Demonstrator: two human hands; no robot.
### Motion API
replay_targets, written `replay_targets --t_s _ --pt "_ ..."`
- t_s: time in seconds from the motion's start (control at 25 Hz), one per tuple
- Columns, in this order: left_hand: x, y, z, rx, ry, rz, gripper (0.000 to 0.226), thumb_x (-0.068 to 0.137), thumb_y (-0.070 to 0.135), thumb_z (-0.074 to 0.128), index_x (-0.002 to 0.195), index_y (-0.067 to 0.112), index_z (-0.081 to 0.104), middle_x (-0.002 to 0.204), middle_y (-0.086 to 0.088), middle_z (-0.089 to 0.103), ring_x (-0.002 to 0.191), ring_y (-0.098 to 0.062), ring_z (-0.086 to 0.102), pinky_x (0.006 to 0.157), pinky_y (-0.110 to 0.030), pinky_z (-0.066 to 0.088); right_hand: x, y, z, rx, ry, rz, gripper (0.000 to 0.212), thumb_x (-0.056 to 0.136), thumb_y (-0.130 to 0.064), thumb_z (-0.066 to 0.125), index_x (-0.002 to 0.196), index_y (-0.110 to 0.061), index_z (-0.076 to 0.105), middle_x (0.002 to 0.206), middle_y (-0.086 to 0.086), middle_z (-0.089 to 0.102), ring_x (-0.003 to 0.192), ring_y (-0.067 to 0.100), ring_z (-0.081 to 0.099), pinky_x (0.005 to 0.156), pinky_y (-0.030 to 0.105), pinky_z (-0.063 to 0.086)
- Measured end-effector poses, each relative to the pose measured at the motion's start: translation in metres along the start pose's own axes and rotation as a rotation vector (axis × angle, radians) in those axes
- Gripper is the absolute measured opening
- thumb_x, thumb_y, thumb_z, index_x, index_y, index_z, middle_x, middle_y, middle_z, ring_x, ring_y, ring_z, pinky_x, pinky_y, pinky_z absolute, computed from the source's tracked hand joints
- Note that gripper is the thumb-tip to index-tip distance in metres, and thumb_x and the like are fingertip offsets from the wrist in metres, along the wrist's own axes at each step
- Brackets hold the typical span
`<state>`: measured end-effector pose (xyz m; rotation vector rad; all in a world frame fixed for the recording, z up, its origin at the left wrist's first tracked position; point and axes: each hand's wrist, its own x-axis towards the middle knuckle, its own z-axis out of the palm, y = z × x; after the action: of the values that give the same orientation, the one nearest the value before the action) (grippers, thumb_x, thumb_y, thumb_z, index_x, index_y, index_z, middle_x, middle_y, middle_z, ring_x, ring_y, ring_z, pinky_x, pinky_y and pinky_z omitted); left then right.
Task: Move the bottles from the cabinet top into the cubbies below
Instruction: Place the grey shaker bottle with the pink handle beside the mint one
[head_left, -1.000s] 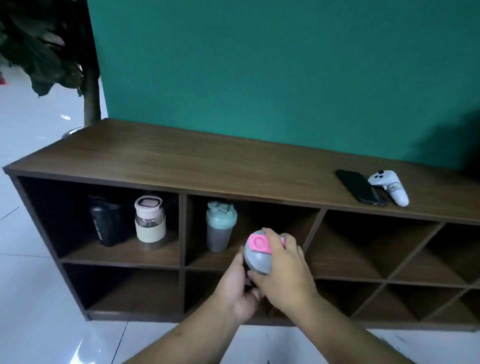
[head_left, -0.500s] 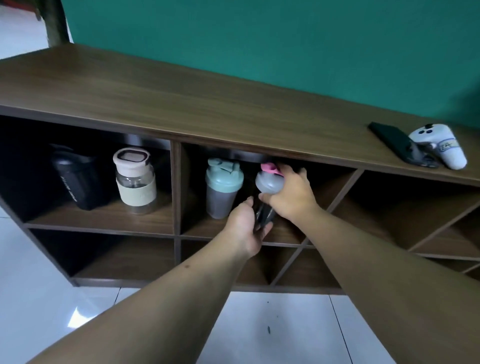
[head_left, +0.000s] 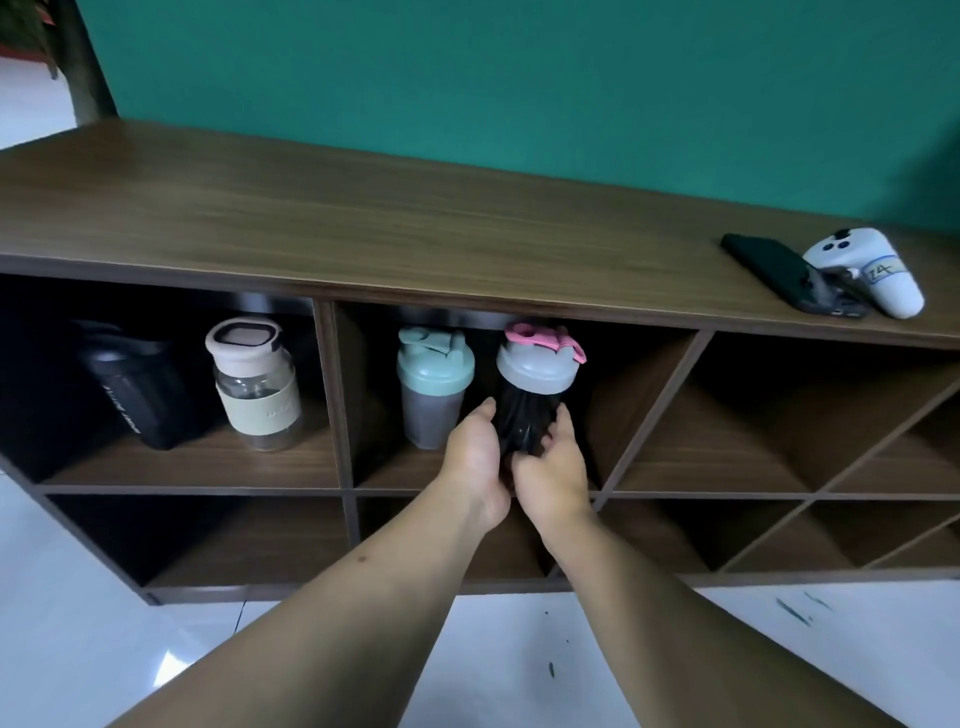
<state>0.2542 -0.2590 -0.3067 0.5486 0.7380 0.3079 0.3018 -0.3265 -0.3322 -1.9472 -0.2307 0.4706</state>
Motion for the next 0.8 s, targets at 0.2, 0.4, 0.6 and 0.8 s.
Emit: replay_targets --t_s 0.2,0.4,0.6,0.8 --pt "0.000 0.004 0.005 0.060 0.004 0.032 0.036 0.112 0.035 0.046 0.116 0.013 0.074 0.066 0.003 0.083 0.093 -0.022 0.074 0.075 -0.039 0.055 0.027 0.013 0.008 0.096 -0.043 0.008 0.109 0.072 -0.018 0.062 0.176 -0.037 0.036 0.150 0.004 0.076 0.139 0.027 0.072 0.126 0.057 0.055" --pt "0.004 0.005 0.011 0.085 0.026 0.017 0.037 0.114 0.032 0.041 0.096 0.018 0.070 0.058 0.006 0.080 0.085 -0.018 0.070 0.067 -0.036 0.050 0.030 0.009 0.005 0.108 -0.057 0.017 0.115 0.074 -0.011 0.064 0.180 -0.038 0.027 0.160 0.004 0.069 0.147 0.028 0.067 0.130 0.057 0.051" --pt "0.008 0.000 -0.001 0.124 0.056 0.056 0.037 0.110 0.035 0.047 0.123 0.013 0.074 0.096 -0.005 0.088 0.100 -0.023 0.077 0.081 -0.039 0.058 0.011 -0.003 0.003 0.017 0.025 0.050 0.094 0.092 -0.006 0.071 0.177 -0.026 0.036 0.149 0.007 0.075 0.139 0.031 0.071 0.124 0.051 0.055" --pt "0.006 -0.002 -0.026 0.233 0.340 0.342 0.021 0.094 0.032 0.057 0.110 0.019 0.063 0.113 -0.013 0.073 0.110 -0.034 0.069 0.108 -0.050 0.054 -0.014 -0.008 0.034 0.190 -0.034 0.157 0.046 0.111 -0.003 0.059 0.155 -0.012 0.067 0.108 0.002 0.079 0.132 0.038 0.074 0.123 0.051 0.056"
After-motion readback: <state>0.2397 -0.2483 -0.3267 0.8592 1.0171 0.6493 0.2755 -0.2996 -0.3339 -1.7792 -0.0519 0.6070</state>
